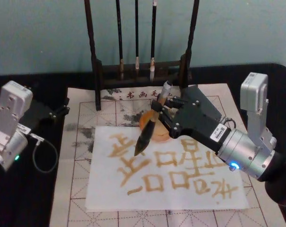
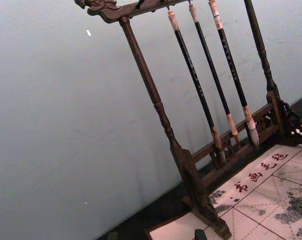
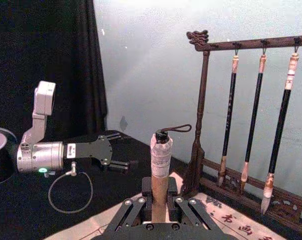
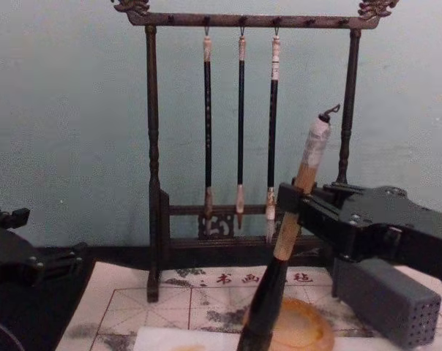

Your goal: Pick up the brush from the inkstone, write on the paper, then place the brush back to its original position.

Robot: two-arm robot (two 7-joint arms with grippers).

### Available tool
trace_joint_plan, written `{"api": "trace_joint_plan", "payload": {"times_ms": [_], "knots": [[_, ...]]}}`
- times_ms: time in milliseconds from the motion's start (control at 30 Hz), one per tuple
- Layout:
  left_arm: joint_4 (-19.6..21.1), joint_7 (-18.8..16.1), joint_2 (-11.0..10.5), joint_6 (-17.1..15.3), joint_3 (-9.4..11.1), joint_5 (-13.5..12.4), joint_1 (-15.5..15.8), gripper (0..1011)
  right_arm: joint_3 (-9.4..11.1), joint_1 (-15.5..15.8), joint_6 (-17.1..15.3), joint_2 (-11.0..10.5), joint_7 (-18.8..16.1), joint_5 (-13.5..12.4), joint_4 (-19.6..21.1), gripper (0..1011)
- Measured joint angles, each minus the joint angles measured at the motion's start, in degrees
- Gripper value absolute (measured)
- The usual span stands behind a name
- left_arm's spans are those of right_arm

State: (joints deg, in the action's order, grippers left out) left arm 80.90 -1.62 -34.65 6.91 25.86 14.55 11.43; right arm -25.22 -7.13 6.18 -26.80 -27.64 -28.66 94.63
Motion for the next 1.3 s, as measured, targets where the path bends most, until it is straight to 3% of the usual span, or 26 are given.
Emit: {"api": "trace_joint_plan", "payload": {"times_ms": [1300], "knots": [[0.0,0.0,0.0,0.0,0.0,0.0,0.0,1001,0.7,-0.2,-0.8,2.7,-0.7,2.3,-1.9,197]]}}
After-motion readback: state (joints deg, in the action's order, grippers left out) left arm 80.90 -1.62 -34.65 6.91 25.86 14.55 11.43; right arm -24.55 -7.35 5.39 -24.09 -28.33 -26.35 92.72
